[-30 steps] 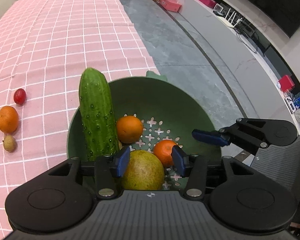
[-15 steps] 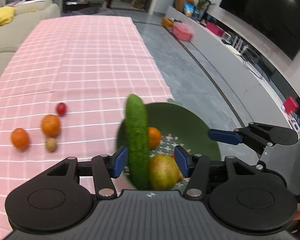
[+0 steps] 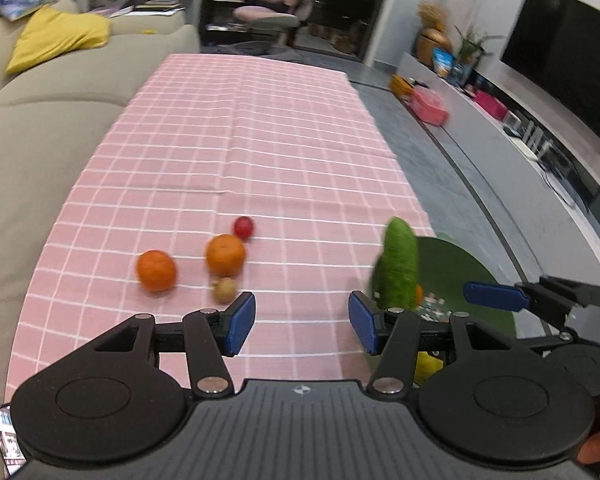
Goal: Organize fruits
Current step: 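Move both tools back from the colander toward the remaining oranges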
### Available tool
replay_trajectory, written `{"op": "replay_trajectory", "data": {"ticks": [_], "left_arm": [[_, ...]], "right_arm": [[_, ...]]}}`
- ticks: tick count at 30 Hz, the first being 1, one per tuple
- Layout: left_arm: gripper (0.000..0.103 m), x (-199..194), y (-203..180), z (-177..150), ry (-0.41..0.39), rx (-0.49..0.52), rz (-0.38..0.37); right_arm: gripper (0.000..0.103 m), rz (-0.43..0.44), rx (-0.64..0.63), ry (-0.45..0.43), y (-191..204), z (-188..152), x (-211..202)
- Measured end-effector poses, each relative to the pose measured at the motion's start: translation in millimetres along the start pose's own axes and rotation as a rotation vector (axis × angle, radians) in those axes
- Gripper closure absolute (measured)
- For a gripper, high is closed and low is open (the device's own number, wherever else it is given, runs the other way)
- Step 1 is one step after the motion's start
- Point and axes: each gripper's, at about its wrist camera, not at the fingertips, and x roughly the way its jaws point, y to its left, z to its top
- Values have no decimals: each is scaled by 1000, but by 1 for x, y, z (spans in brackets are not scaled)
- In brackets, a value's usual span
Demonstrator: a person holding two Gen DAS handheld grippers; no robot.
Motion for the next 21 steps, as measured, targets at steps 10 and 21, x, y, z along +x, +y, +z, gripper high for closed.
{"op": "replay_trajectory", "data": {"ticks": [10,21], "left_arm": [[40,9,65,-7,-2,-141,44],[40,34,124,-13,27,-273,60]], "right_arm": [[31,38,-27,29,39,15,31],[42,70,-76,72,72,30,86]]}}
